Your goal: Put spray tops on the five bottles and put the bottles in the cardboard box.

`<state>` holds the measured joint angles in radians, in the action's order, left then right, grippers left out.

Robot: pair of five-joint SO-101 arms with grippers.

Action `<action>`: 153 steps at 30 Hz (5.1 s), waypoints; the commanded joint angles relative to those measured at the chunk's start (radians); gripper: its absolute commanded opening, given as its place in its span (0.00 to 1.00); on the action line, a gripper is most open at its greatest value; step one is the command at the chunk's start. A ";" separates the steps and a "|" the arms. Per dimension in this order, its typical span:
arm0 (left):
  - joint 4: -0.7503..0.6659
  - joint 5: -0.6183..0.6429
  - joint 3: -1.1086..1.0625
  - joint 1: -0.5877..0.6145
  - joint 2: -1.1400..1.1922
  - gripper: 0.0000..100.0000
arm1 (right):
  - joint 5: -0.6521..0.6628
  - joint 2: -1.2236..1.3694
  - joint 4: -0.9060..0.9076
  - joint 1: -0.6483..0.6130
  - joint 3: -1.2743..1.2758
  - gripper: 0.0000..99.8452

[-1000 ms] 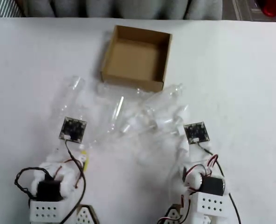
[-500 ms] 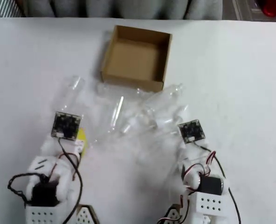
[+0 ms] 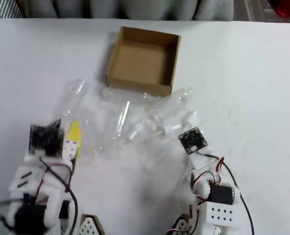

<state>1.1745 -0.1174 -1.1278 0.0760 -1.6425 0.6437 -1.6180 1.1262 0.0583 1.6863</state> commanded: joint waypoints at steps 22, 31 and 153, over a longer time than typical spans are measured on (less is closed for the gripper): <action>-0.133 0.413 0.509 0.018 1.328 0.25 | 0.054 -0.185 0.030 -0.002 0.003 0.02; -0.147 0.413 0.575 0.016 1.527 0.25 | 0.055 -0.185 0.030 -0.002 0.003 0.02; -0.422 0.071 0.284 0.025 1.202 0.02 | -0.629 2.391 -0.005 -0.220 -2.363 0.13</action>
<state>0.7818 -0.0407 -0.8485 0.0913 -0.3905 -0.0299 0.7802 1.0710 -0.1488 -0.5999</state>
